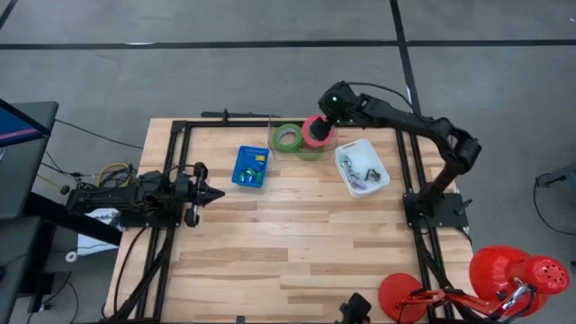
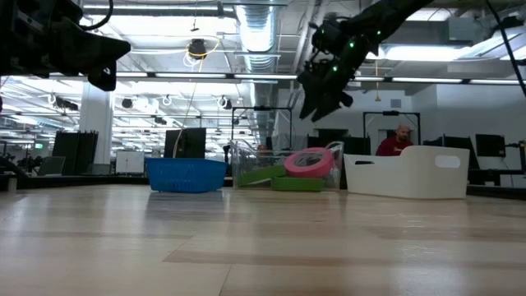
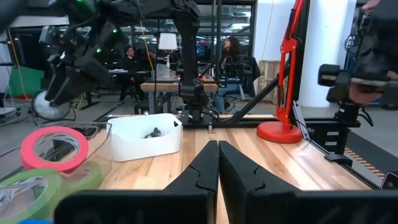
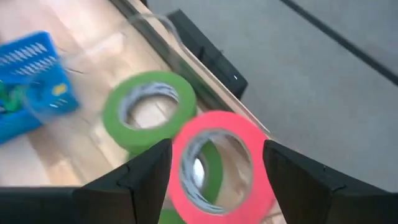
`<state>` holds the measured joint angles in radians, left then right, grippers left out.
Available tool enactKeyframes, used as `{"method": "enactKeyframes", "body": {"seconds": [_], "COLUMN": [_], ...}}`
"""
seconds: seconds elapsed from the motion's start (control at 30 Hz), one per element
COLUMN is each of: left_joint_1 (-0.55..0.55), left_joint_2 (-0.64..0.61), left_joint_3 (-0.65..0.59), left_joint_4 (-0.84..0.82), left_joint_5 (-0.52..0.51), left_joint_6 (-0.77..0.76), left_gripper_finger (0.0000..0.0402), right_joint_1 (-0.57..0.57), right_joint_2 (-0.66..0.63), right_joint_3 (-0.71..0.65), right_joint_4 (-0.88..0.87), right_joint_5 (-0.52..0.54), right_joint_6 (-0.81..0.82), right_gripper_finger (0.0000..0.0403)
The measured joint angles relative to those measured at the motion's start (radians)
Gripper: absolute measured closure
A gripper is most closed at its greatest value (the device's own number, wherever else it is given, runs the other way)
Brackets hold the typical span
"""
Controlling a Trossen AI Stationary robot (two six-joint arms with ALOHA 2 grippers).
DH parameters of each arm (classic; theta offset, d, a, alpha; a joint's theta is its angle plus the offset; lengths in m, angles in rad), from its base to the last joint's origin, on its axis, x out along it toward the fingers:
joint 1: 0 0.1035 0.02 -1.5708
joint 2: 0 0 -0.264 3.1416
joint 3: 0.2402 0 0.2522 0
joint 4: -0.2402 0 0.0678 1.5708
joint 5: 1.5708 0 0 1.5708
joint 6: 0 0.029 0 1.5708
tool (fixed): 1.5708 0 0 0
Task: Pick and place Stapler, Stapler remover, tape
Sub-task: Return to Home Position
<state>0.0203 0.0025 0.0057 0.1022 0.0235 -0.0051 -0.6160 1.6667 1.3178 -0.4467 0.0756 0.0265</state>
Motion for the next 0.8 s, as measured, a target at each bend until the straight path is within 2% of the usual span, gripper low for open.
{"method": "enactKeyframes", "body": {"seconds": [0.4,0.8], "left_joint_1": [0.000,0.000], "left_joint_2": [0.000,0.000], "left_joint_3": [0.000,0.000], "left_joint_4": [0.008,0.012], "left_joint_5": [0.000,0.000], "left_joint_6": [0.000,0.000], "left_gripper_finger": [0.0398,0.0398], "right_joint_1": [0.142,0.371], "right_joint_2": [-0.028,-0.028], "right_joint_3": [0.000,0.000], "right_joint_4": [0.053,0.144], "right_joint_5": [0.000,0.000], "right_joint_6": [0.000,-0.010], "right_gripper_finger": [0.0159,0.0159]}}
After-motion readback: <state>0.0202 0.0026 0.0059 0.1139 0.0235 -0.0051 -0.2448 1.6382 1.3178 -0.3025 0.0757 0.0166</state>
